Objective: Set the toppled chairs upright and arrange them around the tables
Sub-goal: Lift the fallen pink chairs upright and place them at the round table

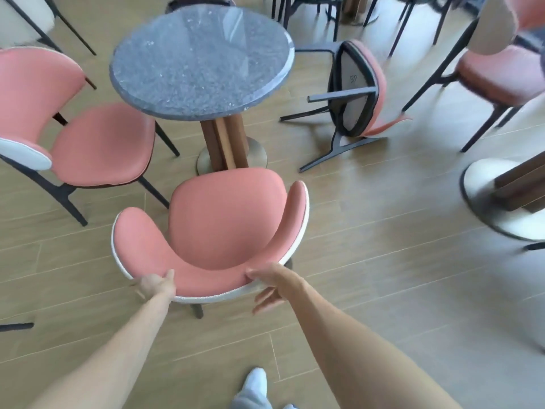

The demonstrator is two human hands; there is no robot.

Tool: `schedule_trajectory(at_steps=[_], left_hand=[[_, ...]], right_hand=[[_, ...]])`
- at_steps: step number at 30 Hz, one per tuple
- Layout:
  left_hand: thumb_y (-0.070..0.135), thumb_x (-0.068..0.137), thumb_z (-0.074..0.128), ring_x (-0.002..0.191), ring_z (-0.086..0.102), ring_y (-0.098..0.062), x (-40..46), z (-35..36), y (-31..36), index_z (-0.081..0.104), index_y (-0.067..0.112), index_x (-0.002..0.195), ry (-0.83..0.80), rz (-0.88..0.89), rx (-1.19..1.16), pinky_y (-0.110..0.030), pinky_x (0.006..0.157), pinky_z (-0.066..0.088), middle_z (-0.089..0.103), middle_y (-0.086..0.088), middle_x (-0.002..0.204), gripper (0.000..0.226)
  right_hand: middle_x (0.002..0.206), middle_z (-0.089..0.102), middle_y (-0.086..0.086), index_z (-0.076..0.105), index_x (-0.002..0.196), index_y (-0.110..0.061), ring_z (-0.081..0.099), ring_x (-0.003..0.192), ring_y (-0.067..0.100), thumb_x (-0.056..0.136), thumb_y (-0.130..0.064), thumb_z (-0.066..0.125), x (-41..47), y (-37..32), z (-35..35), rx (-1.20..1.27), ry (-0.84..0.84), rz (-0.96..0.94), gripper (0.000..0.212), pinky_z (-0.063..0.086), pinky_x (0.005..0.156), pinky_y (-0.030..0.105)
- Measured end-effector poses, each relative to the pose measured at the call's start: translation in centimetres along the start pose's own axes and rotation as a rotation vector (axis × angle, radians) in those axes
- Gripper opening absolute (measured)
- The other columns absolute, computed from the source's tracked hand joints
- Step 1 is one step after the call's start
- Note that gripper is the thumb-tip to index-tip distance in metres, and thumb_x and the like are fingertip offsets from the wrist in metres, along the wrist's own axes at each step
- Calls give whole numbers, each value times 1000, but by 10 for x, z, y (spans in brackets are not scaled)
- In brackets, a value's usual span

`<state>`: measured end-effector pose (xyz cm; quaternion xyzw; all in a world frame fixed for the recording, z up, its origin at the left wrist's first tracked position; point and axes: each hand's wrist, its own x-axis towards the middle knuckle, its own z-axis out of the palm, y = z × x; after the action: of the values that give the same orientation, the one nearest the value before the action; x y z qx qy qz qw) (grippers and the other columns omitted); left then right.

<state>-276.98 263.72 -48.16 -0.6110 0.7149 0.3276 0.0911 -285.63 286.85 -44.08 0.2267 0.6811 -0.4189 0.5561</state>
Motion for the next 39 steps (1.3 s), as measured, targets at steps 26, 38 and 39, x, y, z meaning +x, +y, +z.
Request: schedule_trajectory(at_steps=[26, 38, 39], left_hand=[[10, 98, 56, 84, 72, -28, -398, 202, 687, 75, 3, 96, -996, 1089, -647, -38, 76, 61, 75, -18, 90, 20], [13, 99, 51, 91, 70, -32, -402, 293, 876, 72, 4, 97, -710, 802, -912, -49, 84, 56, 74, -20, 96, 23], [12, 99, 51, 91, 70, -33, -402, 299, 894, 71, 3, 98, -700, 794, -927, -49, 85, 56, 74, -21, 98, 22]], right_hand=[[97, 78, 13, 74, 92, -10, 72, 97, 35, 96, -10, 58, -193, -185, -662, 675, 790, -1092, 16, 55, 91, 44], [96, 77, 10, 72, 97, -8, 72, 86, 24, 95, -12, 58, -128, -379, -887, 525, 512, -1083, 15, 55, 89, 43], [96, 77, 9, 72, 98, -7, 72, 86, 23, 95, -13, 58, -123, -399, -898, 499, 482, -1100, 16, 55, 88, 41]])
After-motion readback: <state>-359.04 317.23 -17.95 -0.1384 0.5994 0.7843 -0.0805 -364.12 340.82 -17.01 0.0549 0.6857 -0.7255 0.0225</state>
